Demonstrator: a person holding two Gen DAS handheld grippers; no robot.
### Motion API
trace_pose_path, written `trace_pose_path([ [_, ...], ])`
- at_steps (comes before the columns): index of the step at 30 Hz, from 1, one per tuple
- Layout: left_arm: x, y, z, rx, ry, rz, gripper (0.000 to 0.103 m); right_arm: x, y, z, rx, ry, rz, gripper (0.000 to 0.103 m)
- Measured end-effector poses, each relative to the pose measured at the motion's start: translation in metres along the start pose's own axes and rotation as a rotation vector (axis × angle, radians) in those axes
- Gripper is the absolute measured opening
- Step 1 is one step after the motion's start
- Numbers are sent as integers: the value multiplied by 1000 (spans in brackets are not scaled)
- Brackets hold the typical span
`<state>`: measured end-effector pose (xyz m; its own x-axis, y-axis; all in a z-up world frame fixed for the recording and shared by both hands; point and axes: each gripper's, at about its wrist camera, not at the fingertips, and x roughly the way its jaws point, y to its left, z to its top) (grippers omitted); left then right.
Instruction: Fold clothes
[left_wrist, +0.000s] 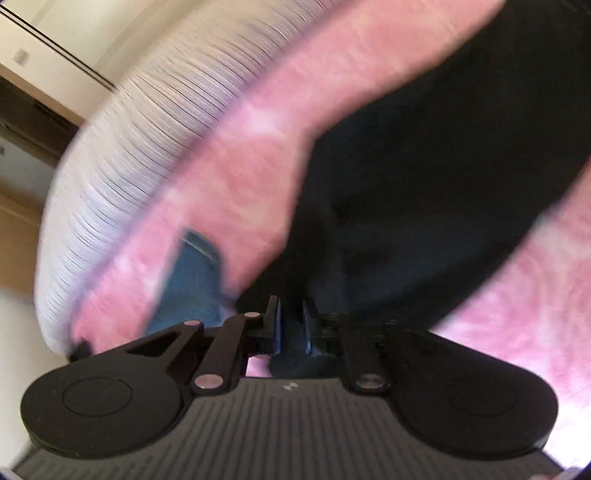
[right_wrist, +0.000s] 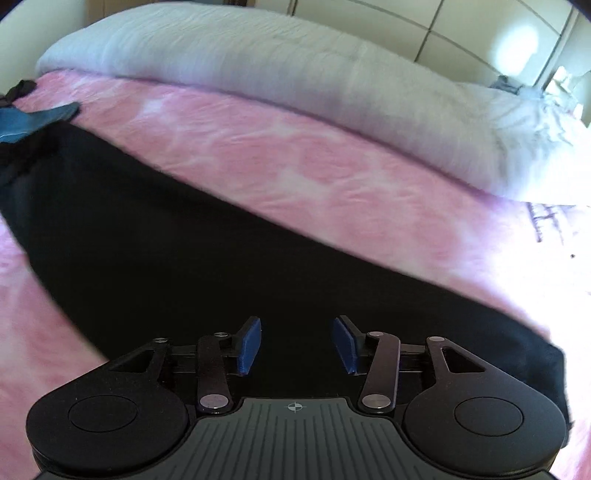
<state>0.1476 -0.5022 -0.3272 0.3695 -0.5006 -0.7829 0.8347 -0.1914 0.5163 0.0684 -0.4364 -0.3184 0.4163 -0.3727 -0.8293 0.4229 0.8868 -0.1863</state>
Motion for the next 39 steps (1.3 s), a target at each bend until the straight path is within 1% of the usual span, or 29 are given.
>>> trace_pose_path([
  [1,-1,19,2,-15,-20,12,12,2,20,4,-11,11,6,48],
  [2,3,40,5,-63,-28,14,14,4,35,8,-21,19,17,48],
  [3,7,62,8,-111,-35,16,23,3,53,13,-30,21,32,48],
  [4,10,83,12,-158,-43,19,30,3,69,19,-38,13,52,48],
  [5,13,97,10,-190,-47,44,35,2,82,23,-49,5,66,48],
  [7,16,114,10,-227,-62,79,48,2,108,32,-73,-7,88,49],
  [8,16,117,7,-248,-67,88,51,3,115,35,-75,-7,96,49],
  [9,18,117,-1,-280,-65,61,53,4,122,38,-76,-7,105,50],
  [11,21,117,-17,-344,-60,8,54,9,132,41,-67,3,128,50],
  [15,43,92,-46,-418,-16,-190,54,21,148,42,-57,39,164,52],
  [16,46,83,-51,-429,-20,-232,54,22,152,43,-60,45,170,53],
  [18,55,69,-56,-442,-19,-288,54,26,160,44,-71,52,186,53],
  [20,67,65,-59,-468,-1,-339,54,30,168,45,-90,58,199,54],
  [21,73,65,-60,-481,13,-365,40,32,172,45,-101,61,204,54],
  [22,79,65,-61,-494,28,-391,10,34,176,45,-111,65,209,55],
  [23,85,66,-63,-506,42,-416,2,35,178,45,-118,70,216,55],
  [26,75,79,-63,-457,63,-415,0,36,184,43,-168,78,229,55],
  [30,62,97,-64,-391,90,-413,0,36,183,35,-271,85,211,55],
  [33,52,110,-65,-341,111,-411,0,41,175,29,-269,112,196,56],
  [34,52,107,-66,-333,123,-423,0,42,173,28,-261,121,192,56],
  [36,46,97,-66,-290,115,-414,0,43,170,27,-248,131,183,56],
  [37,42,90,-65,-267,107,-396,4,42,170,26,-246,131,181,56],
  [38,41,85,-64,-255,98,-380,6,42,170,26,-243,132,183,56],
  [39,40,79,-64,-242,90,-363,20,43,171,25,-243,134,186,57],
])
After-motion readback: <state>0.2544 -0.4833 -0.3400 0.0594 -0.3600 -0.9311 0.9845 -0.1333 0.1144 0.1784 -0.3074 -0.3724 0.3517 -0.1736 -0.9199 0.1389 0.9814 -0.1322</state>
